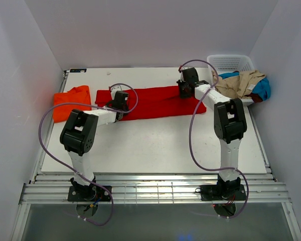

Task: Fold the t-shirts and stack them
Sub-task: Fold the other side of the tshirt into a rectangle

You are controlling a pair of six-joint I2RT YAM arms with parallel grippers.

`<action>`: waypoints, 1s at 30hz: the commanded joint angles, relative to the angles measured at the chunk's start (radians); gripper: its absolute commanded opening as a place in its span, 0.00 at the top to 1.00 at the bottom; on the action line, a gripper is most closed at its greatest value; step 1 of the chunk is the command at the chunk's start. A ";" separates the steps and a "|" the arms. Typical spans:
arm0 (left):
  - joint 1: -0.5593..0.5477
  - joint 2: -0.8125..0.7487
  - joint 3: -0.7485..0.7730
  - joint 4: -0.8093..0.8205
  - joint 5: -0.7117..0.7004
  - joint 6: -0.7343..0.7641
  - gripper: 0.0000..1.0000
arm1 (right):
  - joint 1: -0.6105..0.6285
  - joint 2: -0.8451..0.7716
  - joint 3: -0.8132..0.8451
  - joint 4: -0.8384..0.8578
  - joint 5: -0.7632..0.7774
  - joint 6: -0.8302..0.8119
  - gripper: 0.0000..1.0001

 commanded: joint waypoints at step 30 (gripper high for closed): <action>-0.003 -0.047 -0.159 -0.180 -0.011 -0.036 1.00 | -0.004 0.156 0.345 -0.152 0.015 -0.061 0.57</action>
